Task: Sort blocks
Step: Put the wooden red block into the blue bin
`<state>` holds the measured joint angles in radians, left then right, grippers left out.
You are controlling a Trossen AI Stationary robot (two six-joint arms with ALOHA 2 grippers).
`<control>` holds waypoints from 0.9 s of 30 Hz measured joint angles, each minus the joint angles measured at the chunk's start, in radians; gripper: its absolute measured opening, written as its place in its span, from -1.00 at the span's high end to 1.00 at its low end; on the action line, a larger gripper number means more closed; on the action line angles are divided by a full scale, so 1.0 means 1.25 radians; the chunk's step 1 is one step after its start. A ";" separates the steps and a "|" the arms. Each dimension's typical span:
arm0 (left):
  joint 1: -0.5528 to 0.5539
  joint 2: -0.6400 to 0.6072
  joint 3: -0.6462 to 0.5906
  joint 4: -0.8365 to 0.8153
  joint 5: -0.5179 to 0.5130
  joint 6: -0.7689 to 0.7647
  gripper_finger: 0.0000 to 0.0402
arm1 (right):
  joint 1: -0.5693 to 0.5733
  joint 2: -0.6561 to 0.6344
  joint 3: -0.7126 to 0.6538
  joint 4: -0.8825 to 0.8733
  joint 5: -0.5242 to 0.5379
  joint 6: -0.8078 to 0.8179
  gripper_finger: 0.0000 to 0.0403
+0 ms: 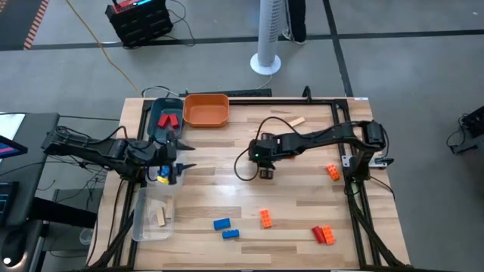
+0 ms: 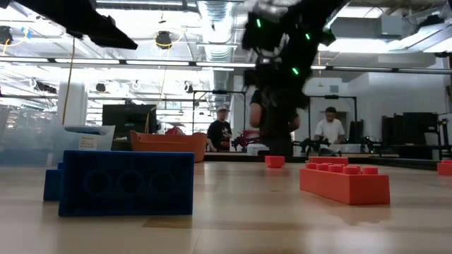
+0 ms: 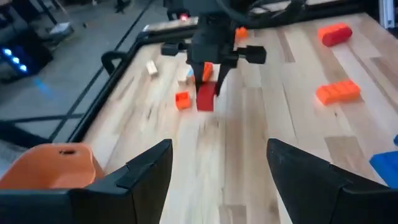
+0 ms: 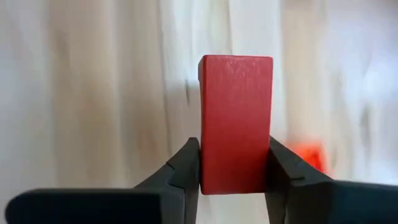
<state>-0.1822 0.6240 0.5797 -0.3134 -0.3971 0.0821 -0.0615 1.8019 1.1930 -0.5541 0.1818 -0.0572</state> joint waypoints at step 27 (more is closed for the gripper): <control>-0.052 0.371 0.000 0.399 -0.009 0.637 -0.26 | 0.059 0.009 0.222 0.146 -0.341 0.185 0.37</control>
<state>-0.2472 1.0875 0.5800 0.1852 -0.4087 0.8785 0.0124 1.8130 1.4704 -0.3721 -0.2444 0.1735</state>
